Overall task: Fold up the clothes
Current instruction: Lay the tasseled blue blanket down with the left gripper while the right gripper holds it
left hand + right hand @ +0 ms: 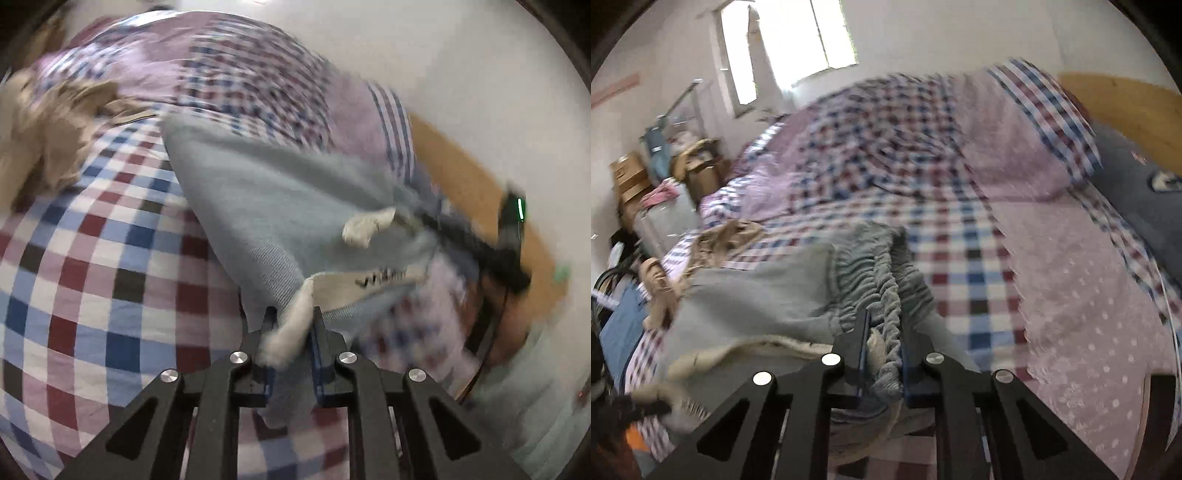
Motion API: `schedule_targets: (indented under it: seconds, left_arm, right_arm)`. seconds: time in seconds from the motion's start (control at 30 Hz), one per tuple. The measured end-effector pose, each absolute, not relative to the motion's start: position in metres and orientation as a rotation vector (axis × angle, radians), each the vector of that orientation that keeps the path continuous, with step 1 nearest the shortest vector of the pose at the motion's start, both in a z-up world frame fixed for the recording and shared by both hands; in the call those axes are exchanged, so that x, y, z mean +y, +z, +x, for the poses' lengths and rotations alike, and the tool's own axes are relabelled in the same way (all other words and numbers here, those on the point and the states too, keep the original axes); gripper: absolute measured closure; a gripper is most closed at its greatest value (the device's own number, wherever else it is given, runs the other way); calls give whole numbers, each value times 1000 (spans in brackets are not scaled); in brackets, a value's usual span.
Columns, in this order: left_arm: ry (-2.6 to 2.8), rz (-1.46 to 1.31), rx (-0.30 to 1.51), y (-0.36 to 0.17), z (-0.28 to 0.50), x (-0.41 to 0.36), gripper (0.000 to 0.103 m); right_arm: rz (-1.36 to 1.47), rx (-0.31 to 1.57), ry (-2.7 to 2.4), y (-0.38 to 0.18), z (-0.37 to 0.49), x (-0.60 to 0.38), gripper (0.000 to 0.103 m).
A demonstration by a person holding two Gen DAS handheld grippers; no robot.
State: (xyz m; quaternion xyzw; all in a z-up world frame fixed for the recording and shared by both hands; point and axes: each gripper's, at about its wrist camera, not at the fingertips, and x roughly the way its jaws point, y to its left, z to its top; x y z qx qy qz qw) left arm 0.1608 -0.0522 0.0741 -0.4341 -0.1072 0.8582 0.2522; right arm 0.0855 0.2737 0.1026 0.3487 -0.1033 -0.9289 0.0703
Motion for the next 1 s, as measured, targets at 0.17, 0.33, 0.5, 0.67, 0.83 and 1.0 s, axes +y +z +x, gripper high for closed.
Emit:
schedule_targets:
  seconds: [0.17, 0.33, 0.5, 0.67, 0.83, 1.0]
  left_arm:
    - [2415, -1238, -385, 69, 163, -81, 36]
    - [2405, -1235, -501, 70, 170, -108, 36]
    - [2392, -1217, -411, 70, 172, -94, 36]
    - [2414, -1218, -277, 68, 174, -74, 37]
    - [2430, -1216, -143, 66, 176, -54, 72]
    - [2453, -1172, -75, 73, 181, -47, 81]
  right_arm:
    - [1050, -283, -2869, 99, 88, 270, 60]
    - [892, -243, -2932, 120, 109, 259, 51]
    - [822, -217, -2727, 132, 122, 231, 51]
    - [795, -10, -2496, 129, 142, 177, 51]
    - [737, 249, -2302, 118, 173, 125, 51]
    - [742, 549, -2107, 96, 207, 88, 77]
